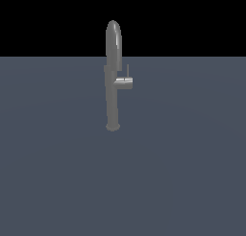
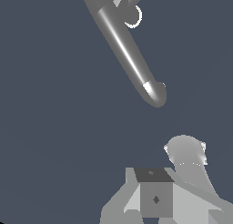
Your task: Turn on the faucet by rotating a designated handle.
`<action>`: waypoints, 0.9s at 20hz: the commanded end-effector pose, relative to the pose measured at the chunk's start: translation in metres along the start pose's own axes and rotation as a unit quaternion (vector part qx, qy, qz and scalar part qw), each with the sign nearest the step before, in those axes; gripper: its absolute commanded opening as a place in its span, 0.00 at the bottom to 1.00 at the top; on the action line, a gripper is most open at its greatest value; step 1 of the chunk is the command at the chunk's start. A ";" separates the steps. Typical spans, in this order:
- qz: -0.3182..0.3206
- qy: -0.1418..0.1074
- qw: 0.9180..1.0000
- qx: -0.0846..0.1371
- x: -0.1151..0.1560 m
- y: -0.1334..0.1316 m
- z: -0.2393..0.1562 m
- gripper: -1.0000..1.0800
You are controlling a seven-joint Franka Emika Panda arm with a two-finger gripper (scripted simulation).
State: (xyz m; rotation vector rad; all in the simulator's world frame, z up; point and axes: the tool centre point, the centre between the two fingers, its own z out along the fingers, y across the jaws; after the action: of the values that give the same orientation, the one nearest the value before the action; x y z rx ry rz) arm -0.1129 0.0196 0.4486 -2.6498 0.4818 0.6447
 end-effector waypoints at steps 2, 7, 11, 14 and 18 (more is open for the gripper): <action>0.024 -0.028 0.999 0.025 0.020 -0.006 -0.002 0.00; 0.059 -0.069 0.994 0.061 0.050 -0.012 -0.003 0.00; 0.088 -0.102 0.987 0.090 0.074 -0.016 -0.002 0.00; 0.110 -0.128 0.979 0.113 0.093 -0.018 0.000 0.00; 0.140 -0.163 0.966 0.144 0.119 -0.019 0.003 0.00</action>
State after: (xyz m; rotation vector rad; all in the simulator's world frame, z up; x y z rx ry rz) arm -0.0143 0.0110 0.3984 -2.2115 0.7692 0.9657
